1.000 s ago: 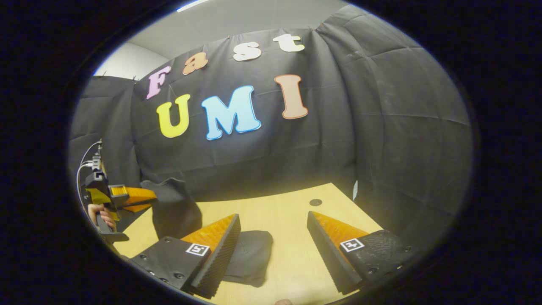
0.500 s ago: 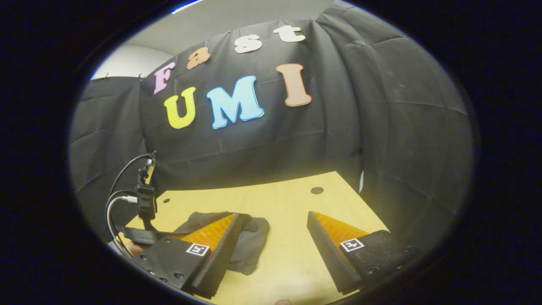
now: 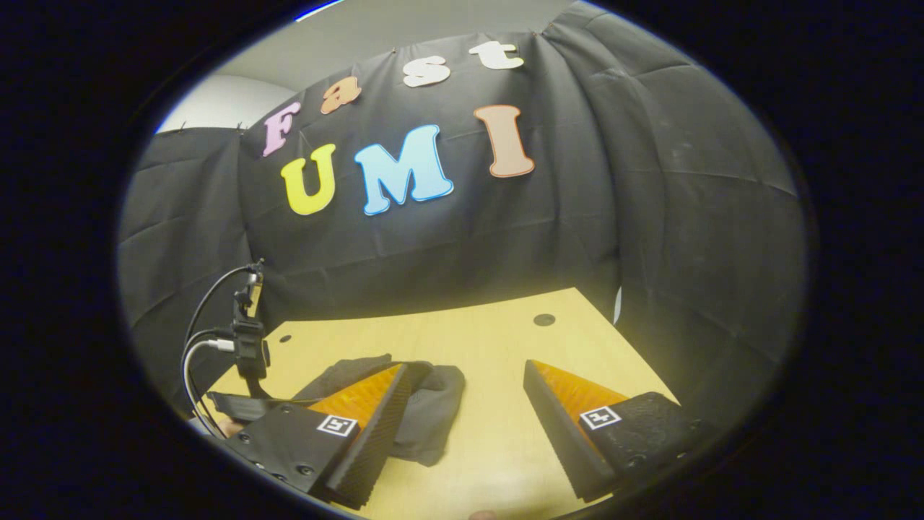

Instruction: Grasp the waist and the cuffs of the jeans and fold them to make the two legs overlap; first hold the waist and fold one-third of the jeans toward the cuffs, then hold the cuffs and fold the remaining one-third in the same direction to finish folding.

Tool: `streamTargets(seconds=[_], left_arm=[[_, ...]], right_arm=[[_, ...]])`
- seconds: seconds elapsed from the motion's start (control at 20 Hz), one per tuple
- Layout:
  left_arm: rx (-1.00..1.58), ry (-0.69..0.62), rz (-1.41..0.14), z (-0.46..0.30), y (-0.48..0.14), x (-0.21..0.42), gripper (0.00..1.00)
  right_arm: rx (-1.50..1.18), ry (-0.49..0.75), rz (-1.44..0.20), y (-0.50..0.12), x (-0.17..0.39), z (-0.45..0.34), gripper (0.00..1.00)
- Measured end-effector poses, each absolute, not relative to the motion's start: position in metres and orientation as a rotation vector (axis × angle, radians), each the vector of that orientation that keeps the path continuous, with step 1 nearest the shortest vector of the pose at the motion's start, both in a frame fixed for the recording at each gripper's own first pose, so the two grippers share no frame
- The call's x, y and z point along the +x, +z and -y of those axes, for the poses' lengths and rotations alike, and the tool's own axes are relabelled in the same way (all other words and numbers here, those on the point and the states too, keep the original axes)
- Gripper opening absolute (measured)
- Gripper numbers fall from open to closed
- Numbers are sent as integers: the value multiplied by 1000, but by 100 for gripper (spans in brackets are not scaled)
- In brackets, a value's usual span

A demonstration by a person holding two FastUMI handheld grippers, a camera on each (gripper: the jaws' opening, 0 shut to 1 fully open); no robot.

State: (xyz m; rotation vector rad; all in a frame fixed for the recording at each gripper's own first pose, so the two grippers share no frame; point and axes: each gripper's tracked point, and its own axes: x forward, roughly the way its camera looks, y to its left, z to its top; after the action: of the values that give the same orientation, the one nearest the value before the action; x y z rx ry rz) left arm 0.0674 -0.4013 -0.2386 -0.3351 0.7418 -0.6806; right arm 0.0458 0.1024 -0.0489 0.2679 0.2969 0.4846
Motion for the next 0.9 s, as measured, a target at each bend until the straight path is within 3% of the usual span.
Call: streamTargets(seconds=[0.15, 0.25, 0.3, 0.45, 0.5, 0.65, 0.9], left_arm=[[-318, -689, -692, 391, -219, 62, 57], [-281, -660, -629, 375, -199, 60, 90], [-255, -643, -585, 365, -187, 62, 95], [-167, -573, -437, 324, -141, 70, 100], [-138, -548, -380, 309, -123, 75, 96], [-127, -466, -217, 267, -71, 86, 97], [-103, -416, -96, 249, -41, 89, 96]], right_arm=[[242, 459, -270, -43, 49, -97, 95], [221, 432, -249, -39, 52, -91, 96], [215, 414, -239, -39, 54, -87, 95], [216, 367, -199, -33, 54, -76, 95], [216, 354, -187, -33, 54, -73, 95], [221, 325, -153, -28, 53, -66, 95], [238, 260, -58, -15, 51, -52, 95]])
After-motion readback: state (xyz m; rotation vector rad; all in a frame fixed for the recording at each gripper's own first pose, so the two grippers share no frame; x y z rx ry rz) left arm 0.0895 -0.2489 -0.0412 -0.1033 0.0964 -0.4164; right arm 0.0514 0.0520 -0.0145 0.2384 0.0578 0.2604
